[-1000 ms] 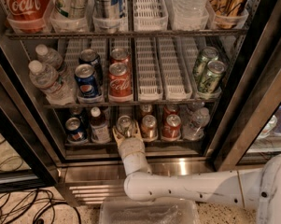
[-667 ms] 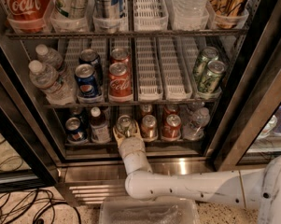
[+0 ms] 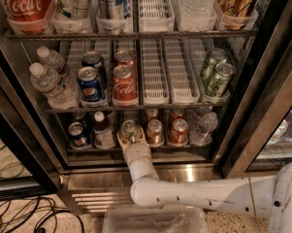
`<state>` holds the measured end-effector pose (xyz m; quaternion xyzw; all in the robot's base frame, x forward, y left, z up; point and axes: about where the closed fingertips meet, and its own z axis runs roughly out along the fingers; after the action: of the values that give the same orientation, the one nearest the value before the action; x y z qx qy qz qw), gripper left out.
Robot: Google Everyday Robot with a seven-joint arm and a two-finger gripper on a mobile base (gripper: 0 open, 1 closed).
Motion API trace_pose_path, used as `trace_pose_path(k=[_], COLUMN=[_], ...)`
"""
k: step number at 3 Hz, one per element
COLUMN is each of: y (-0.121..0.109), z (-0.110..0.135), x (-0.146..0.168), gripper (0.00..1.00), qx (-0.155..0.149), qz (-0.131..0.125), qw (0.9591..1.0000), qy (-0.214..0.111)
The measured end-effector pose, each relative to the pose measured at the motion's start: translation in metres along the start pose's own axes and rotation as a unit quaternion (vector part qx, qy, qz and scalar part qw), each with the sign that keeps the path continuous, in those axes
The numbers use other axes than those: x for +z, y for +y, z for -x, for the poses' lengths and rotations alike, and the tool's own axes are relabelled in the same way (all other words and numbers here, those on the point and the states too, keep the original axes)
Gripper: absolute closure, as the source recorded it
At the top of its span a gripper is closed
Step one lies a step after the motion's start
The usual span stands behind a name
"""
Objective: Pick 7up can from bottom shelf of fridge
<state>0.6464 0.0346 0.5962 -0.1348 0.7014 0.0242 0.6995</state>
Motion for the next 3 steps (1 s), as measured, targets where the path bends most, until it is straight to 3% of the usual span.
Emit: trace_pose_path(k=[2,3], y=[0.001,0.001], z=[0.017,0.017], x=[-0.010,-0.009], gripper=[1.00,1.00], qx=[0.022,0.022], qz=[0.033,0.033], qw=[0.9991,0.9991], qy=[0.013,0.013])
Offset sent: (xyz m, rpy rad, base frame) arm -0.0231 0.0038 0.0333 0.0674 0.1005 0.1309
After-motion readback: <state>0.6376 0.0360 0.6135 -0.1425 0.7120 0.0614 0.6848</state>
